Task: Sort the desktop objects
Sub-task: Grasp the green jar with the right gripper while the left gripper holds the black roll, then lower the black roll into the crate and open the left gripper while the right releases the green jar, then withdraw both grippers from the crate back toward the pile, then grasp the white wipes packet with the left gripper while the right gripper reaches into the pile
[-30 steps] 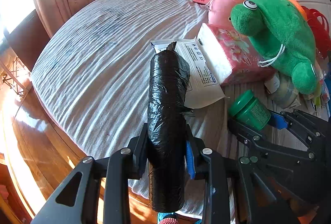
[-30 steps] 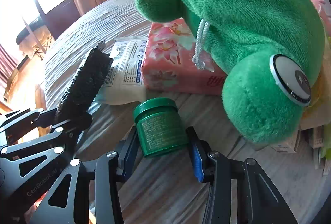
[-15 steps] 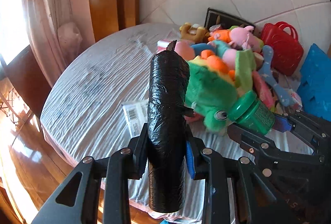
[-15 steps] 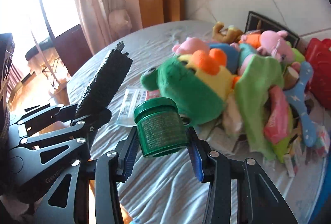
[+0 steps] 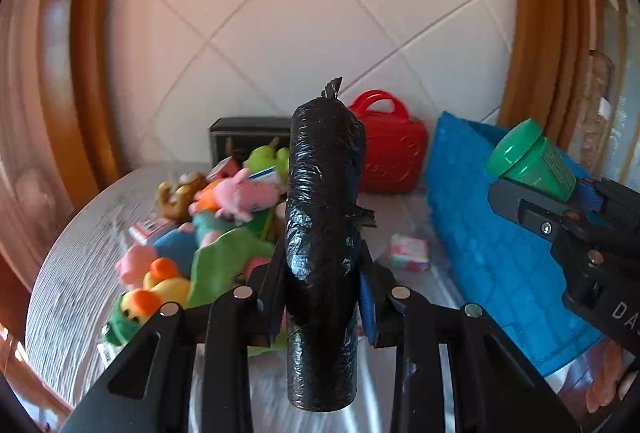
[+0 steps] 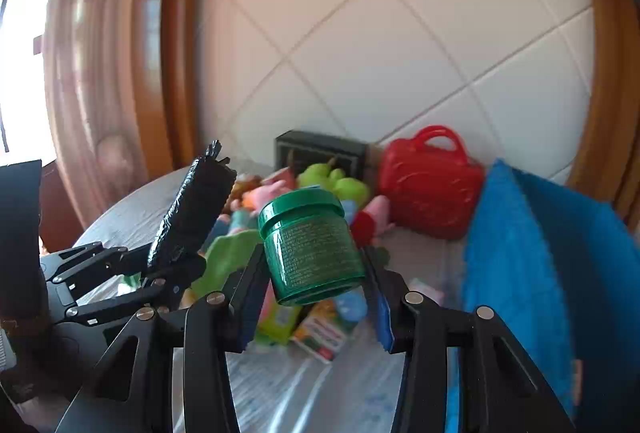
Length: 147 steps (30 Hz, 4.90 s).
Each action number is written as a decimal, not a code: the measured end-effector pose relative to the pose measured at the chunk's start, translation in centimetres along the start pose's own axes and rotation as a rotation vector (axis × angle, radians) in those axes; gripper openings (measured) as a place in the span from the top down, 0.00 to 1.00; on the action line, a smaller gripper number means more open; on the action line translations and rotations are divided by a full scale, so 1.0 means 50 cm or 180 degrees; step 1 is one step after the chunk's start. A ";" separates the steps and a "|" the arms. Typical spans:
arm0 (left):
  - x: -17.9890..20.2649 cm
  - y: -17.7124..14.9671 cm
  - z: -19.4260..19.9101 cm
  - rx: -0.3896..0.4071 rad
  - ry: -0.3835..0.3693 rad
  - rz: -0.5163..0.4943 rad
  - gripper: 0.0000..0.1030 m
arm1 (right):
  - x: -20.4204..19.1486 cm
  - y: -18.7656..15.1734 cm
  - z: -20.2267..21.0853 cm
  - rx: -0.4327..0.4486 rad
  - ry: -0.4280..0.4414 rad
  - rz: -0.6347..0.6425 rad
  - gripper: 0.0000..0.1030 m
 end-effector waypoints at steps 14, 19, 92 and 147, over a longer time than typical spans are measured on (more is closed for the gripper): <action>0.620 0.141 -0.034 -0.0070 -0.0999 -0.0612 0.71 | 0.604 -0.059 0.239 -0.0073 -0.1258 -0.0449 0.57; 0.735 0.092 -0.122 -0.0745 -0.1123 -0.0663 0.71 | 0.734 -0.111 0.173 -0.0515 -0.1284 -0.0572 0.57; -0.456 -0.264 0.044 -0.0922 0.1105 0.0715 0.65 | -0.223 -0.091 -0.160 -0.0671 0.0446 0.0092 0.00; -0.788 -0.513 -0.239 -0.1582 0.1065 0.0870 0.47 | -0.436 -0.415 -0.517 -0.2056 0.0493 -0.0179 0.62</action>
Point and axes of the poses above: each gripper's, at about its wrist camera, not at the fingertips, and z roughly against the way its jaws point, x to its right, y to its top, the point moved 7 cm from there along -z, roughly the way its jaws point, and after that the axes turned 3 degrees about z, right-handed, at the moved point
